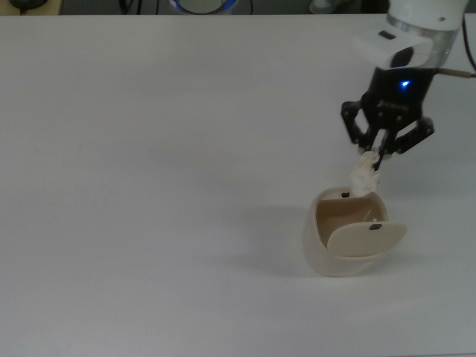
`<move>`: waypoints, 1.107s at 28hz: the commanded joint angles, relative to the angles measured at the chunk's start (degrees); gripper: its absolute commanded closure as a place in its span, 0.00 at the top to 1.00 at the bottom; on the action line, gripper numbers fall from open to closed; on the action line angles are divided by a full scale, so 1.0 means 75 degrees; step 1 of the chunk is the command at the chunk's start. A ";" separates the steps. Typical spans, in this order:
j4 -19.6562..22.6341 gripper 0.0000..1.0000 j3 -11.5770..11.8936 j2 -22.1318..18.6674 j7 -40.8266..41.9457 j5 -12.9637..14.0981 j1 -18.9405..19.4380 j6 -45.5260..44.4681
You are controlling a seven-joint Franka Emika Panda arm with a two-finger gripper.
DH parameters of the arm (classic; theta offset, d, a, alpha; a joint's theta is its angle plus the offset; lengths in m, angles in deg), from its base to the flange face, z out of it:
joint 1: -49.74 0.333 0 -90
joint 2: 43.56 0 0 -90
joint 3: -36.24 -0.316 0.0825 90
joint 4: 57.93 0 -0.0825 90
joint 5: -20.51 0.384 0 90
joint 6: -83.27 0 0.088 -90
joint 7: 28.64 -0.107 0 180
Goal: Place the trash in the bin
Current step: 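Carry the paper ball over the cream bin and release it inside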
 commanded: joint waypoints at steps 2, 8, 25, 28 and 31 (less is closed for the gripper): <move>-0.0237 0.05 0.0567 0.0613 -0.0356 -0.0209 0.0058 0.0653; -0.0214 0.23 0.0497 0.0824 -0.0613 -0.0595 0.0081 0.0641; -0.0179 1.00 0.0450 0.0755 -0.1129 -0.0749 0.0445 0.0161; -0.0109 1.00 0.0427 0.0287 -0.0721 -0.0223 0.0409 -0.0365; -0.0026 1.00 0.0415 -0.0065 0.0390 0.0667 0.0386 -0.1032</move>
